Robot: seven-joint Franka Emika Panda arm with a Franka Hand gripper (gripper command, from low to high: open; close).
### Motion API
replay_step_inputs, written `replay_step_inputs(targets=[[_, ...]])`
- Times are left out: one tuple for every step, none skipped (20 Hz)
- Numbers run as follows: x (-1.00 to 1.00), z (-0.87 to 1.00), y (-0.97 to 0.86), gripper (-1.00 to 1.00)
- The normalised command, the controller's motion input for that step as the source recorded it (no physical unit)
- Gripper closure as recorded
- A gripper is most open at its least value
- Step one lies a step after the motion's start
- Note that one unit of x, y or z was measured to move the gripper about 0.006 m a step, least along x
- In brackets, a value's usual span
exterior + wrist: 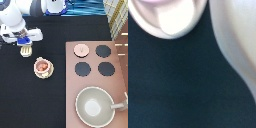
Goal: Take the lid off the pot, put the pot on the plate, and use the tool to push the pot to the front of the table.
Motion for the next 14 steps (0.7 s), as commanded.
replay_step_inputs(targets=[[-0.57,-0.49,0.89,1.0],[-0.64,-0.54,0.82,1.0],[-0.7,-0.56,0.75,1.0],[-0.75,-0.57,0.69,1.0],[-0.8,-0.6,0.62,1.0],[-0.83,-0.61,0.59,1.0],[-0.89,-0.6,0.51,1.0],[-0.93,-0.6,0.44,1.0],[-0.98,-0.6,0.35,1.0],[-1.0,-0.61,0.23,1.0],[-1.0,-0.6,0.19,1.0],[-1.0,-0.58,0.14,1.0],[-1.0,-0.59,0.08,1.0],[-1.0,-0.58,0.0,1.0]])
